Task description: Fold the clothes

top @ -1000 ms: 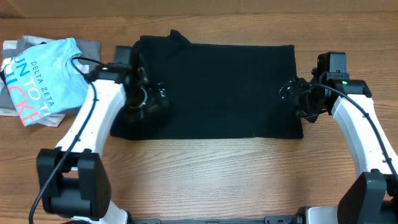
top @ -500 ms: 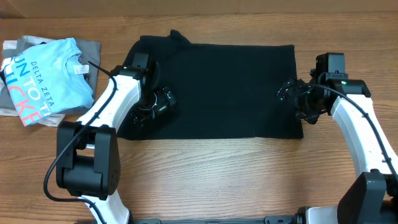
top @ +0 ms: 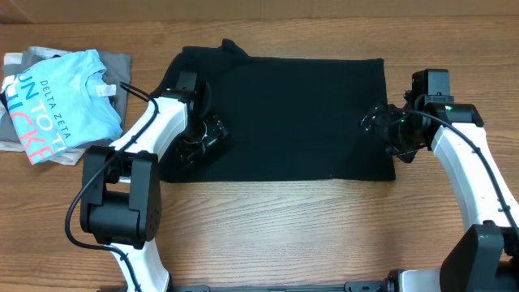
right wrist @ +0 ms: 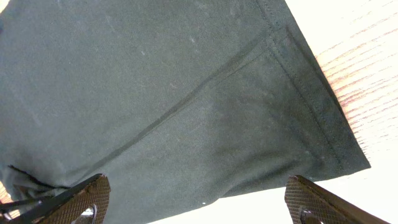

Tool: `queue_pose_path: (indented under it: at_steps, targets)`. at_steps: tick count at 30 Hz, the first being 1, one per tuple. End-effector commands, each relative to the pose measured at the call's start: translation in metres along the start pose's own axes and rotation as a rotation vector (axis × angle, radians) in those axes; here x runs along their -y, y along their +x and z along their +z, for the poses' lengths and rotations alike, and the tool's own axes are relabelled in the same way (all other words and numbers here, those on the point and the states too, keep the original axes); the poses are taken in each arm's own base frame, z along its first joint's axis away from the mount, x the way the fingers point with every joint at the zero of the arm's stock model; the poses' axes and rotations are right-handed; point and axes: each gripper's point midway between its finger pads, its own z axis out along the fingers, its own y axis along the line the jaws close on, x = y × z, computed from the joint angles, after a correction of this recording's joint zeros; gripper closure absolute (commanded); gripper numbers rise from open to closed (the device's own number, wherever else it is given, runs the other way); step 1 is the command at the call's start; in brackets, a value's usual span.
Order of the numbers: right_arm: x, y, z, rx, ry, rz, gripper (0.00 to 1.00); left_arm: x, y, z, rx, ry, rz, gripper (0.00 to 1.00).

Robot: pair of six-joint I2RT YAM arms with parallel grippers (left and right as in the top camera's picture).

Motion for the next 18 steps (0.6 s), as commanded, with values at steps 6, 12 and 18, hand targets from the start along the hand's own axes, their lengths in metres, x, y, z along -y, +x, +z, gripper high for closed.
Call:
queue_pose_path:
  at_steps: [6, 12, 18]
  targets:
    - [-0.0043, -0.0040, -0.0047, 0.022, -0.005, -0.018, 0.06, 0.0030, -0.0082, 0.0002, 0.027, 0.009, -0.009, 0.27]
    - [-0.0046, -0.0048, -0.0047, 0.025, -0.006, -0.018, 0.06, 0.0031, -0.0085, 0.0002, 0.028, 0.009, -0.010, 0.47]
    - [-0.0024, -0.0060, -0.0048, 0.032, 0.007, -0.018, 0.06, 0.0030, -0.0085, 0.0002, 0.028, 0.008, -0.009, 0.66]
